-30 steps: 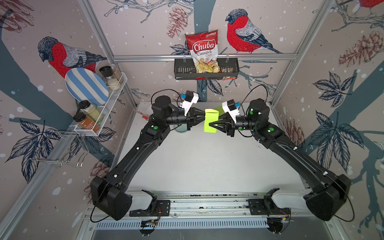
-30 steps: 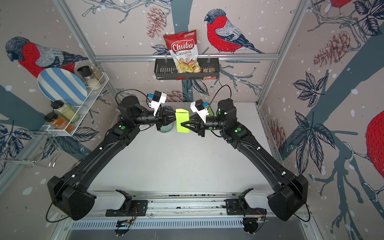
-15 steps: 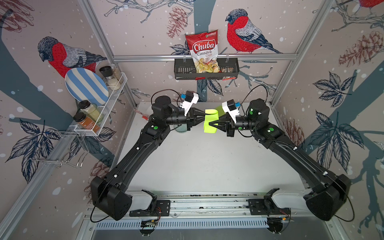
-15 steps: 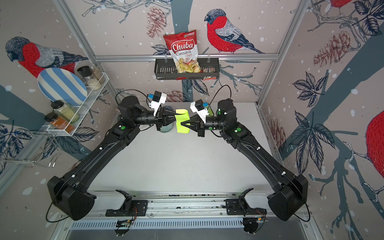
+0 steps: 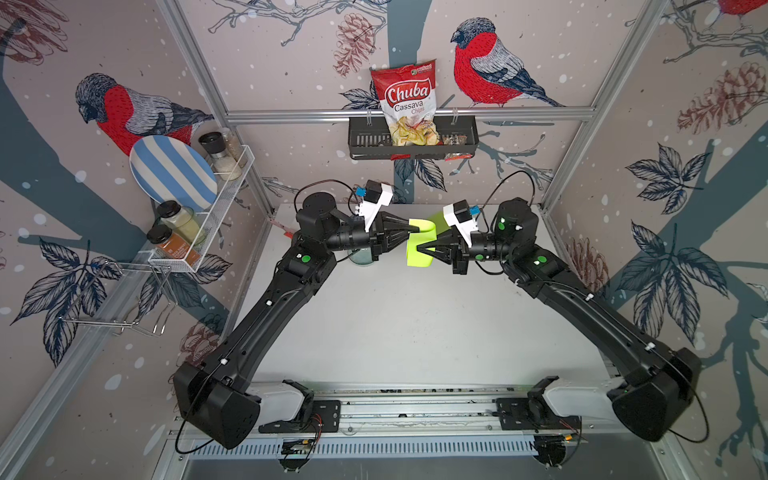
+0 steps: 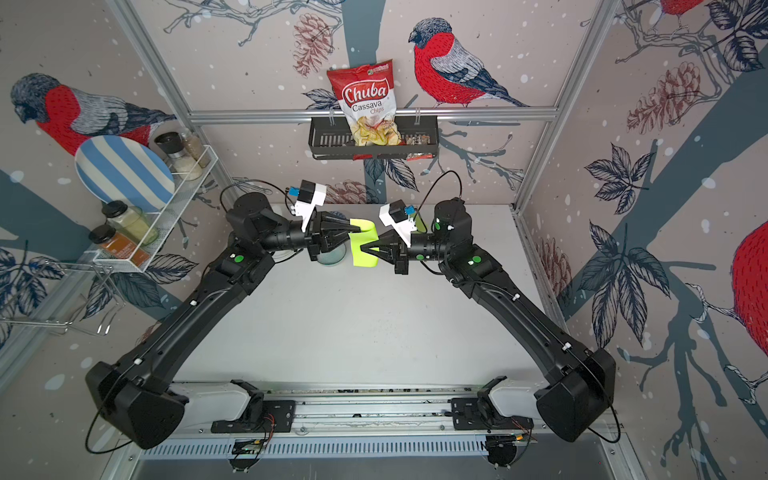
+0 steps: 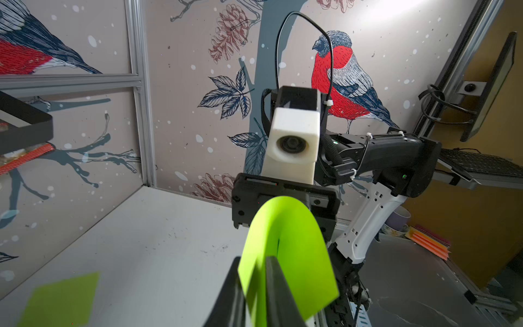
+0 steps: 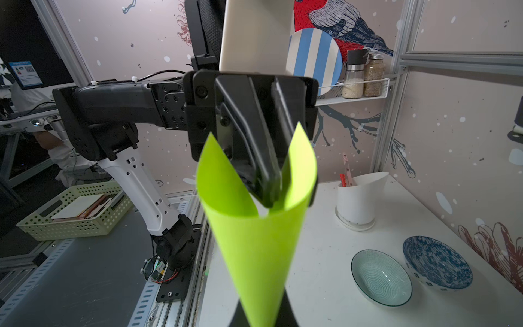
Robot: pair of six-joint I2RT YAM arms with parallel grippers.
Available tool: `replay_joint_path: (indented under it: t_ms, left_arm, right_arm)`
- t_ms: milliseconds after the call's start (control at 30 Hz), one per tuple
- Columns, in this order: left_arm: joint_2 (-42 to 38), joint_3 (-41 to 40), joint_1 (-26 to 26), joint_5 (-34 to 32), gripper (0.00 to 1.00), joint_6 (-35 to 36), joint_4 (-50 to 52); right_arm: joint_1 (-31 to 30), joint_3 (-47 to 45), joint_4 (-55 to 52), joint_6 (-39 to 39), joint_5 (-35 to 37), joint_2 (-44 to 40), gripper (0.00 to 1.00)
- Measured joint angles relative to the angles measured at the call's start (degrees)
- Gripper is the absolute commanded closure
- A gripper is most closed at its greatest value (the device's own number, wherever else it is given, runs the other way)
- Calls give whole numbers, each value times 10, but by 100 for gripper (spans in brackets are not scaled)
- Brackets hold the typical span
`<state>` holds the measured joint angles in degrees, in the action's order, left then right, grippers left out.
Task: Fold the square paper along the opposite sides
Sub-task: Fold the paper, then smooth out the paper.
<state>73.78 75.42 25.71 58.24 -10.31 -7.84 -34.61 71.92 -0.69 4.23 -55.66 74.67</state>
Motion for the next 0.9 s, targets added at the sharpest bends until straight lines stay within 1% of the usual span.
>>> replay_joint_path:
  t_ms: [33,67,167,267,333,400,533,667,733,900]
  left_arm:
    - [-2,0,0,0,75,0,-5]
    - [-5,0,0,-5,70,0,-7]
    - [-18,-5,0,-28,53,-5,-29]
    - [-36,-20,-1,-36,36,-15,-54]
    - [-47,-30,-3,-35,27,-18,-68]
    - [-60,-44,-4,-21,19,-19,-86]
    - [-70,-60,-4,46,8,-28,-118]
    - [-57,-60,-4,107,4,-33,-133]
    - [-45,-56,-4,121,4,-32,-126]
    - [-26,-34,-4,119,4,-16,-89]
  right_arm:
    - [-1,-1,0,1,0,0,100]
    - [-2,-2,0,1,0,0,100]
    - [-6,-7,-5,2,2,-3,100]
    - [-6,-10,-7,3,5,-12,100]
    - [-6,-10,-9,6,5,-19,100]
    - [-6,-10,-10,18,5,-25,100]
    - [-5,-3,-26,33,10,-39,100]
    - [-2,12,-34,45,6,-37,100]
    - [-2,21,-41,47,3,-31,100]
    - [-2,43,-50,51,-7,-3,100]
